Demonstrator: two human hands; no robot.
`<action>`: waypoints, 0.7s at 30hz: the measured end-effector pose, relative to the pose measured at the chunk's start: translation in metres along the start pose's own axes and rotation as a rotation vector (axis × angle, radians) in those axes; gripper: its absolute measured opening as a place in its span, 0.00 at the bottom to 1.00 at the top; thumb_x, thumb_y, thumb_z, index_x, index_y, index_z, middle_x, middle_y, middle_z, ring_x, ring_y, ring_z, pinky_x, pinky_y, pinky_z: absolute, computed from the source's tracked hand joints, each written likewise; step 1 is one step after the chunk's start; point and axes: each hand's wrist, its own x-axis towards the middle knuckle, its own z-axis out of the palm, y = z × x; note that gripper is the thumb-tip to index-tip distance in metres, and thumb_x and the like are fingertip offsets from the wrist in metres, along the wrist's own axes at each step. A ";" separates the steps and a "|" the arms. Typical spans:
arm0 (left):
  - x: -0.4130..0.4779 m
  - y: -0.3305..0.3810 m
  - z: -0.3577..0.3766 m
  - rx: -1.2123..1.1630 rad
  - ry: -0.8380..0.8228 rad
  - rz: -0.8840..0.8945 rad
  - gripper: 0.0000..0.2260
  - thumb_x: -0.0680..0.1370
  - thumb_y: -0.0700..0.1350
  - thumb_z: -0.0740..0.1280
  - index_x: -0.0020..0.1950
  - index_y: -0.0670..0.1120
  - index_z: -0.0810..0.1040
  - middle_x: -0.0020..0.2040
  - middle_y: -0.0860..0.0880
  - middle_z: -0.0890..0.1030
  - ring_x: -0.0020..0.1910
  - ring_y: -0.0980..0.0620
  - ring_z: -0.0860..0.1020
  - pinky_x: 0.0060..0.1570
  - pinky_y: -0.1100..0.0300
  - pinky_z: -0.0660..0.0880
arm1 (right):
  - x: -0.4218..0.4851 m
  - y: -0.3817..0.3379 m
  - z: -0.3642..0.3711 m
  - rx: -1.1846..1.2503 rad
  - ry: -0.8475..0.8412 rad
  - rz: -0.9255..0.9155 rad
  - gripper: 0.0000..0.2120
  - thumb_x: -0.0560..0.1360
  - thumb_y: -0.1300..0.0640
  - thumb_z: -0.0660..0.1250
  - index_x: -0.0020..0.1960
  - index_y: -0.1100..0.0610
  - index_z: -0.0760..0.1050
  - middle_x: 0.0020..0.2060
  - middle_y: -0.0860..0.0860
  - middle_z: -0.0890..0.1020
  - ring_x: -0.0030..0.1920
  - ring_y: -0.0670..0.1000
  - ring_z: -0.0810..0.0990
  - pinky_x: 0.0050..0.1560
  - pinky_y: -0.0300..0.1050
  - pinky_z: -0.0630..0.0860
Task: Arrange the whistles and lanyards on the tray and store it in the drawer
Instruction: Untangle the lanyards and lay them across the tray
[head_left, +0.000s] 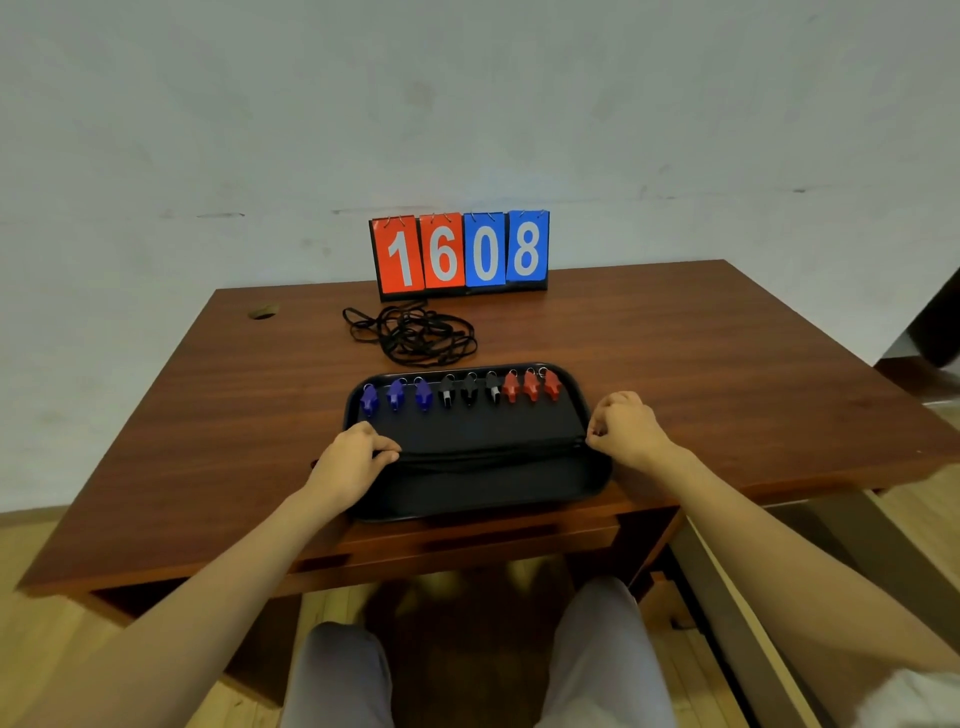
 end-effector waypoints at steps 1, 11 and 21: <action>0.000 -0.001 0.001 0.010 0.003 0.004 0.11 0.79 0.45 0.64 0.60 0.47 0.80 0.51 0.49 0.74 0.53 0.48 0.76 0.55 0.56 0.72 | 0.000 0.001 0.001 0.006 0.003 -0.003 0.07 0.75 0.54 0.67 0.50 0.56 0.81 0.61 0.53 0.74 0.68 0.56 0.63 0.66 0.54 0.65; -0.008 -0.005 0.012 0.188 0.061 0.082 0.11 0.77 0.52 0.65 0.58 0.54 0.80 0.56 0.51 0.76 0.59 0.49 0.70 0.60 0.53 0.63 | -0.007 -0.001 0.002 -0.106 -0.019 -0.025 0.09 0.75 0.54 0.65 0.54 0.54 0.78 0.64 0.53 0.72 0.71 0.57 0.60 0.71 0.59 0.56; -0.004 0.013 0.023 0.180 0.039 0.156 0.19 0.75 0.53 0.67 0.65 0.53 0.73 0.64 0.52 0.71 0.68 0.51 0.65 0.68 0.54 0.54 | -0.002 -0.026 0.013 -0.120 -0.056 -0.146 0.21 0.75 0.52 0.66 0.67 0.51 0.68 0.68 0.52 0.68 0.74 0.54 0.55 0.74 0.63 0.49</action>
